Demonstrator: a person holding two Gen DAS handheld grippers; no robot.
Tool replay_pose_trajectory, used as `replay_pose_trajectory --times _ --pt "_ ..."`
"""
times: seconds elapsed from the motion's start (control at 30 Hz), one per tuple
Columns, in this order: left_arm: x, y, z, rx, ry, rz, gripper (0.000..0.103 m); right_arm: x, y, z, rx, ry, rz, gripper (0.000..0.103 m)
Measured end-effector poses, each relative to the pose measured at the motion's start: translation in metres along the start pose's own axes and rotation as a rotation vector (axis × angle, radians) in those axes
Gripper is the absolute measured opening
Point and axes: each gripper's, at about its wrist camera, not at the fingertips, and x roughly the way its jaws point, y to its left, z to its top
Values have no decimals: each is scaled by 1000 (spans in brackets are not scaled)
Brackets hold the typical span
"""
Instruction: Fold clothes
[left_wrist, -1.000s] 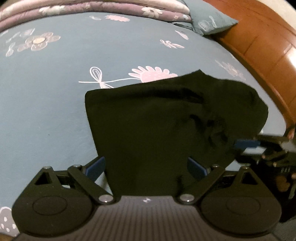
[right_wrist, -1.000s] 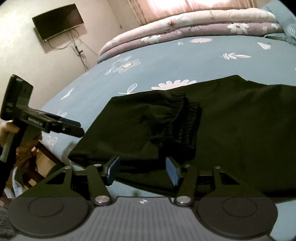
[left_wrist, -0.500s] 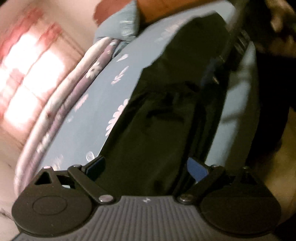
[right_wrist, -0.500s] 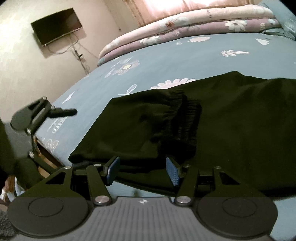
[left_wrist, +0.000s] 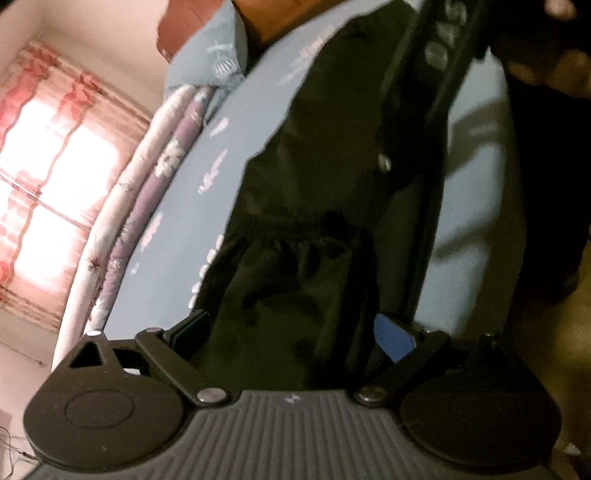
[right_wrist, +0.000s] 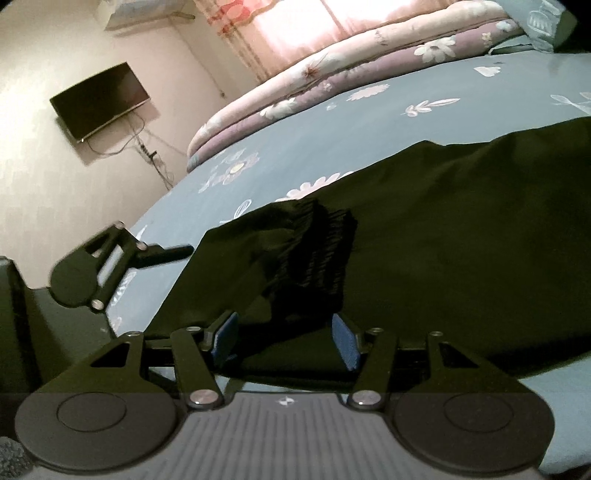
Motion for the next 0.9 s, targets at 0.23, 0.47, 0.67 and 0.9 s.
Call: replay_pose_trajectory --times 0.23,0.47,0.67,0.9 --pt "4 1 -8 -19 85 45 96 -2 -10 -1 29 -19 13 65" --pt "-1 7 -43 -14 190 134 96 -2 -12 -1 40 -27 20 65" --pt "-1 12 -73 -7 268 221 96 2 -8 -3 21 -8 24 65" --pt "-5 4 -85 15 276 222 63 3 -5 -4 7 5 21 66"
